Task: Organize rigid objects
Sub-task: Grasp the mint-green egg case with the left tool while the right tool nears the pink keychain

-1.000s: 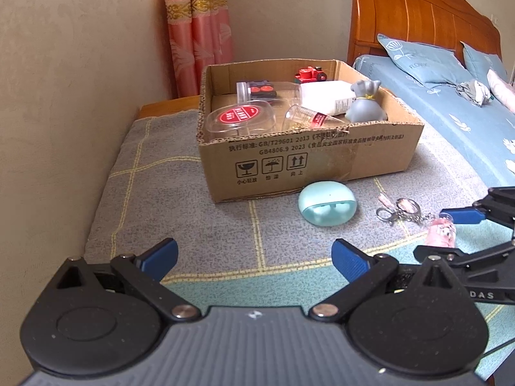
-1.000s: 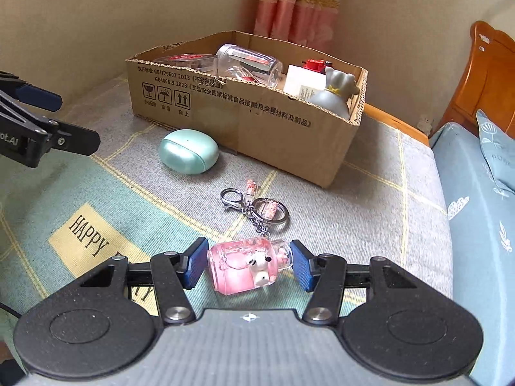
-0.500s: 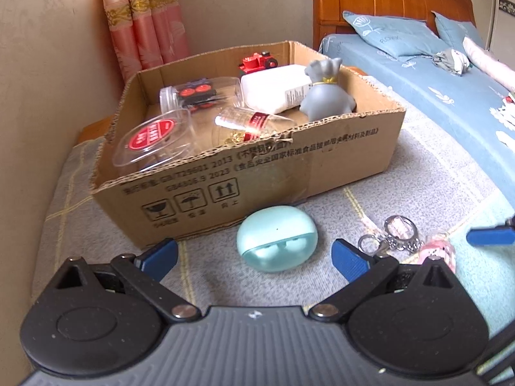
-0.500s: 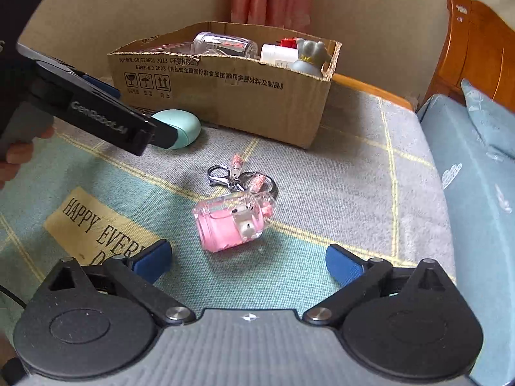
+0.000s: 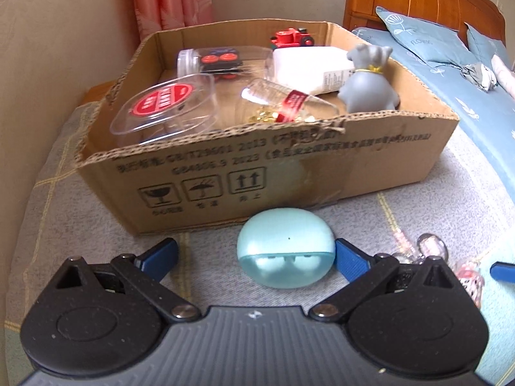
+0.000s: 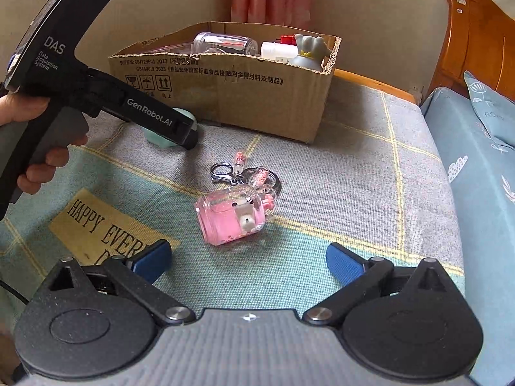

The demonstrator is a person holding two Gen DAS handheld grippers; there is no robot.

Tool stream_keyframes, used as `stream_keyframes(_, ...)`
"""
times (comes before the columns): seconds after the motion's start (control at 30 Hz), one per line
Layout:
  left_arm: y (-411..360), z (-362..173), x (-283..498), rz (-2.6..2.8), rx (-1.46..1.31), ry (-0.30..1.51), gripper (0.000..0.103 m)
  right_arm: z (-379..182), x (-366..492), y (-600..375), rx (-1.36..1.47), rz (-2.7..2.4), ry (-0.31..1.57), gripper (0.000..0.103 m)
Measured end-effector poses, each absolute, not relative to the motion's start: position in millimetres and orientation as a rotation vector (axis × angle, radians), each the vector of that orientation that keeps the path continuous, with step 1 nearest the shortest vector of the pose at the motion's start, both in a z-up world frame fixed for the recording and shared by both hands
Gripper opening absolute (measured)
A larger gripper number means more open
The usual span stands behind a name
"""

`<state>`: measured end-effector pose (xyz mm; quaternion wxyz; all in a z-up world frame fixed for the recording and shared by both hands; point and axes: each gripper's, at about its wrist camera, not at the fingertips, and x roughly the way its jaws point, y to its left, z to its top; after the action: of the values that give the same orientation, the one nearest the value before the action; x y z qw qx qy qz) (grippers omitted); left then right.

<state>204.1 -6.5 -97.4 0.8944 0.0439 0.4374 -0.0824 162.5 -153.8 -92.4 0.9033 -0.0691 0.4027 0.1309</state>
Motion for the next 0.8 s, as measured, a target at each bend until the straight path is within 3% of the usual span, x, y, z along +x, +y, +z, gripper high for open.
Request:
stream_keyframes(0.37, -21, -96, 205, -0.243, 0.109, 0.884, 0.095, -94, 161, -157, -0.144, 0.278, 0.813, 0.103)
stream_keyframes(0.7, -19, -90, 200, -0.285, 0.129, 0.86, 0.061, -95, 161, -156, -0.145, 0.281, 0.804, 0.103)
stream_keyframes(0.8, -12, -90, 195, -0.288, 0.129, 0.868, 0.061, -96, 161, -156, -0.144, 0.279, 0.804, 0.103)
